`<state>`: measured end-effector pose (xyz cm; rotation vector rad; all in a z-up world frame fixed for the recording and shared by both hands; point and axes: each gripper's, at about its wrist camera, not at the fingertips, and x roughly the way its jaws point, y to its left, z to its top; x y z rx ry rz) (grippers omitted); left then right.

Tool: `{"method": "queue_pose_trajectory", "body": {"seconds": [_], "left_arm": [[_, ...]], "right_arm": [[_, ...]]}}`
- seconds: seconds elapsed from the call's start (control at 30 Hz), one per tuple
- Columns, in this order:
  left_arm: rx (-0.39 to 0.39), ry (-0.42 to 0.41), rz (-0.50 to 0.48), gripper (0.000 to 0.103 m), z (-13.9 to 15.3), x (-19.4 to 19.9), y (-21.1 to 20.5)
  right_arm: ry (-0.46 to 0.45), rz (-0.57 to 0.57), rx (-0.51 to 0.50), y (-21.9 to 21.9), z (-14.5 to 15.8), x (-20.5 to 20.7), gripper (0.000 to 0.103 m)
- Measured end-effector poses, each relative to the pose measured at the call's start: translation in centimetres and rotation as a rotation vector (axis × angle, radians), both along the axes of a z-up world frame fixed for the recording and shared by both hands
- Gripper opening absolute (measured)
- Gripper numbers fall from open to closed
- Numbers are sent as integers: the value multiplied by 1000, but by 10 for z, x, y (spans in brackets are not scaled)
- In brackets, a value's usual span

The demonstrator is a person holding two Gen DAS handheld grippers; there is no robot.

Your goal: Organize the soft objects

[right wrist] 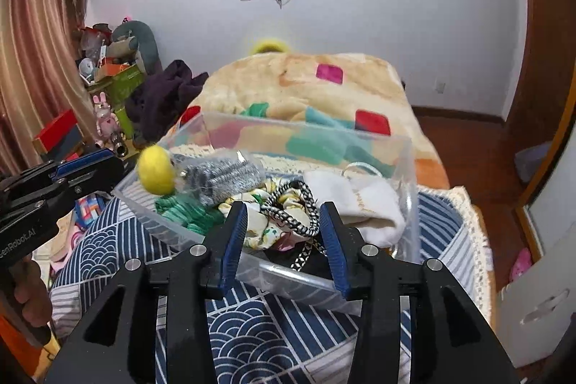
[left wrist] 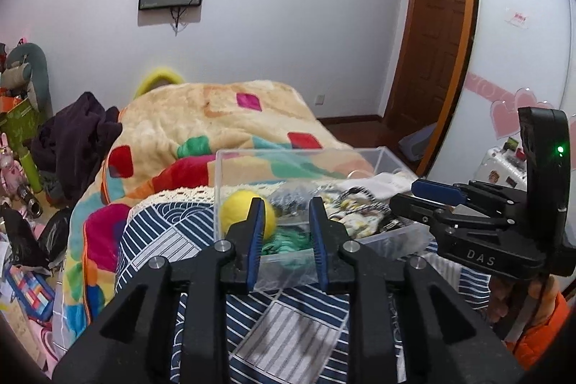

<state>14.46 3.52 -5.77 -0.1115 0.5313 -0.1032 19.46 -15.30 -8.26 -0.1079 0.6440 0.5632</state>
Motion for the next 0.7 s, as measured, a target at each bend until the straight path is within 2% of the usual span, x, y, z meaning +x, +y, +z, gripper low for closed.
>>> {"method": "queue_pose_trajectory", "body": {"seconds": [0.13,0.2,0.23,0.43,0.5,0.63,0.7], "left_arm": [[13,-65,23,30,19,-19,-3],[20,-100,29,43,29,-30,-6],[25,-124,31,45,34,-37,-9],[43,-199,21,66,53,-66,-19],[34,-215,14,73,58,-73,-20],[34,-253,23,81,67,-86,-20],[37,-271,24,88,71,-93,-20]], "right_arm": [[-69,4,20,-4,20,-19,39],[-105,3,42,-9,33,-29,40],[-123,0,52,-12,38,-33,41],[-227,-23,127,-29,66,-61,57],[-255,-34,142,-33,73,-70,66],[-300,-43,160,-38,81,-85,71],[-318,-44,166,-40,85,-92,83]]}}
